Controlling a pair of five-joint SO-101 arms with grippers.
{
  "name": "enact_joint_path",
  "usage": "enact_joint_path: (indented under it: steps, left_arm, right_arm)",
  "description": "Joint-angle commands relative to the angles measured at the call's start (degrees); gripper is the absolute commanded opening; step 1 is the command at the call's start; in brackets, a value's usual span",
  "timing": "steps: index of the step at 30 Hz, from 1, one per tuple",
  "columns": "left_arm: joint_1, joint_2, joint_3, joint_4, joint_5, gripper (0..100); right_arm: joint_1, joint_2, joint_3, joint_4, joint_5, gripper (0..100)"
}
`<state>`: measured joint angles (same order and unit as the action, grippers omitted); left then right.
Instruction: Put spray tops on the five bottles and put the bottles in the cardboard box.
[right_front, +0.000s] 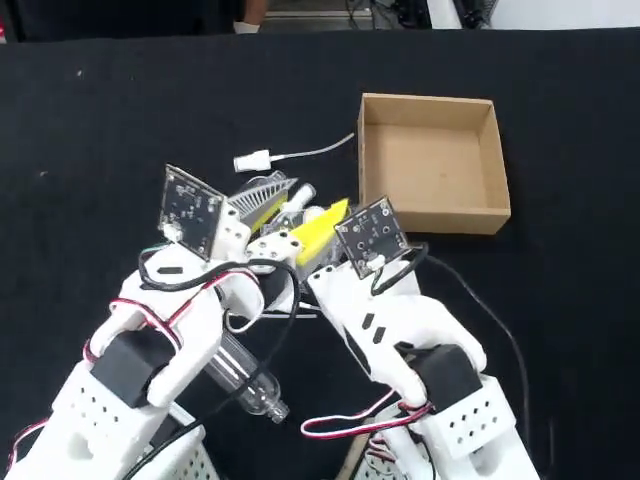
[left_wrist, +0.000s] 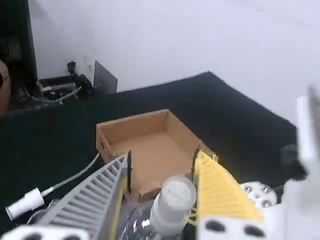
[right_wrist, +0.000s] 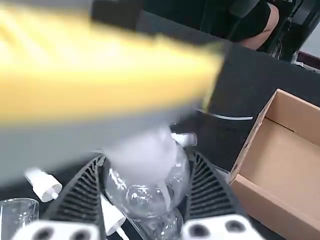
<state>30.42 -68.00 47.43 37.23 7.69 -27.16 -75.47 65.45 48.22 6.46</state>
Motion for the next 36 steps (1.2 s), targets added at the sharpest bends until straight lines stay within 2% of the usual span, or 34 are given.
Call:
enact_joint_path:
  steps: [1,10,16,21,26,32,36]
  left_arm:
    - [-0.3,-1.1,-7.0,0.1,-0.8,21]
    - [-11.6,-1.8,-11.2,1.9,-0.4,21]
    - [-13.4,-8.3,-12.0,8.2,-0.8,21]
    - [-22.0,-12.1,-2.0,8.0,-0.9,21]
    - [-30.2,-12.7,13.2,0.8,-0.4,21]
    - [-30.3,-12.8,30.3,-15.3,-0.4,21]
    - [-31.3,-12.8,39.3,-23.7,0.5,21]
  right_arm:
    - [-0.3,-0.7,-2.1,-0.3,0.2,1.0]
    - [1.4,-0.4,-5.9,3.5,0.2,1.0]
    - [14.0,1.7,-14.1,8.0,0.2,1.0]
    - [22.7,14.1,-22.5,8.1,0.2,1.0]
    - [25.8,30.9,-33.5,7.7,0.1,1.0]
    - [28.0,48.6,-48.2,3.7,0.1,1.0]
    - [29.0,60.3,-54.0,-3.0,0.1,1.0]
